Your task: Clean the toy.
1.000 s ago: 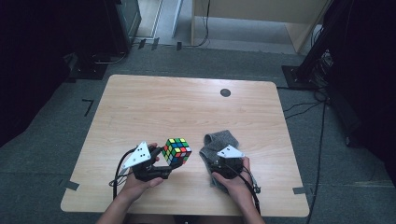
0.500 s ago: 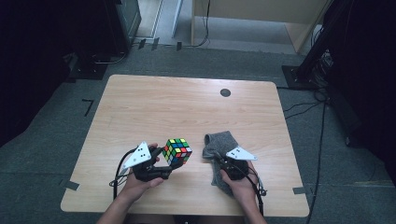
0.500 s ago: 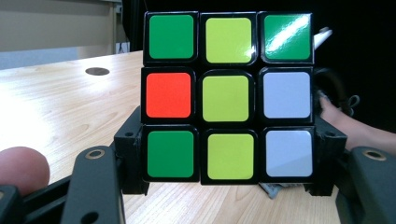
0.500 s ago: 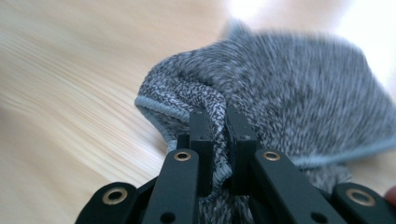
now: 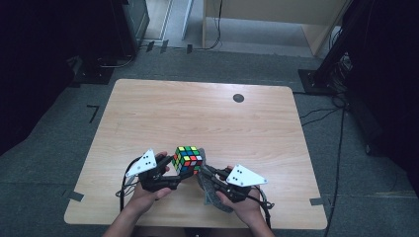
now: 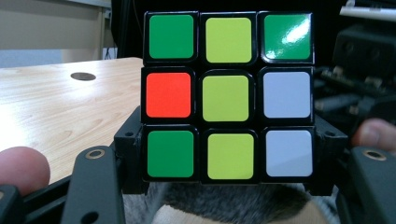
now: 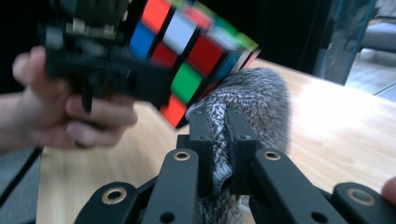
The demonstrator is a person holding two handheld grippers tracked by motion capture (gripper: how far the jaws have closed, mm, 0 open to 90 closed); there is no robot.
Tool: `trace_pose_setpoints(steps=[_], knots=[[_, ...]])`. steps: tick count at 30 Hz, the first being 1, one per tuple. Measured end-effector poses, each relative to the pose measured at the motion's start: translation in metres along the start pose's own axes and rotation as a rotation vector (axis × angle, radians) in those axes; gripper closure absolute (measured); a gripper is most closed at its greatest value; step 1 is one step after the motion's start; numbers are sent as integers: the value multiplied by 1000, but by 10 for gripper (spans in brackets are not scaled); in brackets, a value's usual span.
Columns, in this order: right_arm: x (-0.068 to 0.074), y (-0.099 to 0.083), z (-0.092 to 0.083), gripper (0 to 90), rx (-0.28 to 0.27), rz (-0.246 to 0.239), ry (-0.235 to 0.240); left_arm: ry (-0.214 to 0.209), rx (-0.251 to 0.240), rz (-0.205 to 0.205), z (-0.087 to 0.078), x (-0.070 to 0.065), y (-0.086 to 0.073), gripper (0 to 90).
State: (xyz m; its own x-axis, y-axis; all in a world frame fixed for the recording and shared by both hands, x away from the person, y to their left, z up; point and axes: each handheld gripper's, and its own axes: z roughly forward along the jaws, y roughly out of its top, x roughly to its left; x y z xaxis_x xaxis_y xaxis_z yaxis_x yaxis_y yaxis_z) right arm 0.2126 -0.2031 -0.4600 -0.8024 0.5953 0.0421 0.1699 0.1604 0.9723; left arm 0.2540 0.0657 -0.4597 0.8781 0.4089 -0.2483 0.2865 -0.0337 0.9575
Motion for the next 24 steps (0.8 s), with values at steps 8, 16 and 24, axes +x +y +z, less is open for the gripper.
trace_pose_setpoints(steps=[8, 16, 24], knots=[[-9, 7, -10, 836, -98, 64, -74, -14, 19, 10, 5, -2, -3, 341], [2, -6, 7, 836, 29, -5, 32, -15, -6, -16, 1, 0, 0, 341], [-5, 4, -7, 834, -54, 14, 14, -2, -1, -12, 0, 1, 0, 341]])
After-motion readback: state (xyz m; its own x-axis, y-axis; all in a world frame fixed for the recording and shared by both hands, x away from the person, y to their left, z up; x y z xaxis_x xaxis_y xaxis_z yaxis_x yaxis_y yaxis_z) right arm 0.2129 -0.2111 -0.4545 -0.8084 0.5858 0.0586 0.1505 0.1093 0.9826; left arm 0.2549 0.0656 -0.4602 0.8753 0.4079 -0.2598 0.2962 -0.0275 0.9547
